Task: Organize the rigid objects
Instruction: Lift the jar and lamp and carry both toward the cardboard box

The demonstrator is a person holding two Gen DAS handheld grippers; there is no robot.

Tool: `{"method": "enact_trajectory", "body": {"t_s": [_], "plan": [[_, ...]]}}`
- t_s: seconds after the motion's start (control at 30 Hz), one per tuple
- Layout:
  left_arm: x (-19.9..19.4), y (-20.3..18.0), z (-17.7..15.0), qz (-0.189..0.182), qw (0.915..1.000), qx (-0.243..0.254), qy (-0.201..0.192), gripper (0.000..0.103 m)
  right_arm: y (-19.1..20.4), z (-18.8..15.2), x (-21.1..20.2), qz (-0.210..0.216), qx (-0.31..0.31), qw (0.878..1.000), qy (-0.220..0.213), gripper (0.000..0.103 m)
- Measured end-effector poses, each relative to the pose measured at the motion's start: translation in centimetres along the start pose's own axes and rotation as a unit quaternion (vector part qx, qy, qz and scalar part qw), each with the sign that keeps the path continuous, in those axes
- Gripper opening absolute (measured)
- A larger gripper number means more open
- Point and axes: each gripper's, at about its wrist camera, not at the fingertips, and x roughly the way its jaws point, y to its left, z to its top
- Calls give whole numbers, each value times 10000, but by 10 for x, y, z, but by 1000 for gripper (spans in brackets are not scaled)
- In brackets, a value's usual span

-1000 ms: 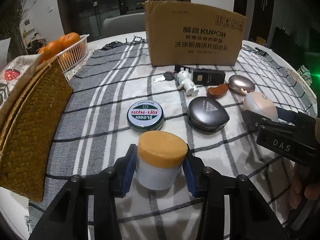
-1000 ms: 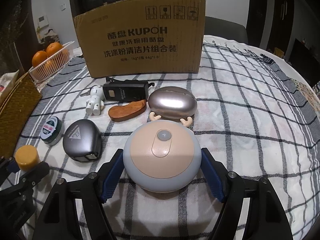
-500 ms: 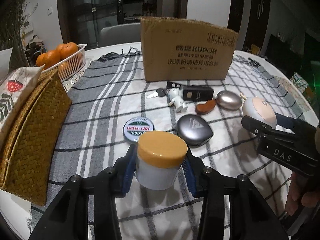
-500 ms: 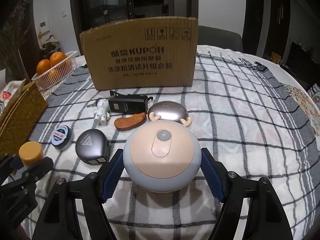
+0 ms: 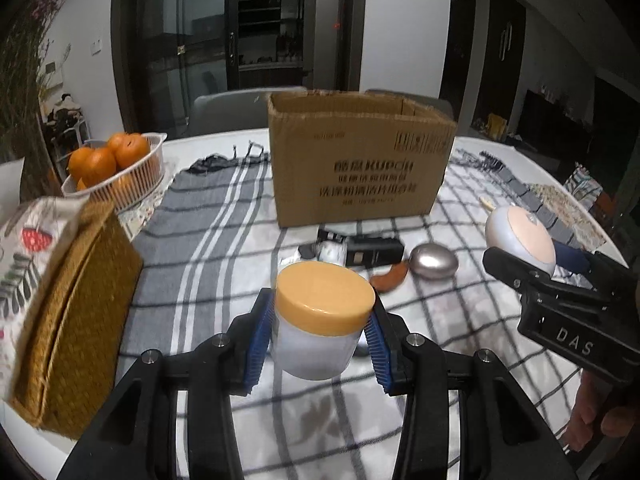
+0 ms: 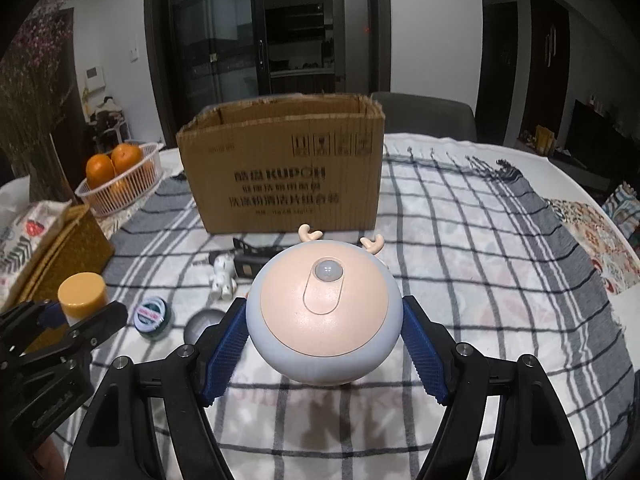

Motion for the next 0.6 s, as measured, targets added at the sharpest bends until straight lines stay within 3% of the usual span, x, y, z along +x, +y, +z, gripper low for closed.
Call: {"method": "enact_trajectory", "body": {"t_s": [0.6], "plan": [[2, -1, 89, -230, 9976, 177, -624, 43, -7, 72, 3, 292, 332, 9983, -367, 75]]}}
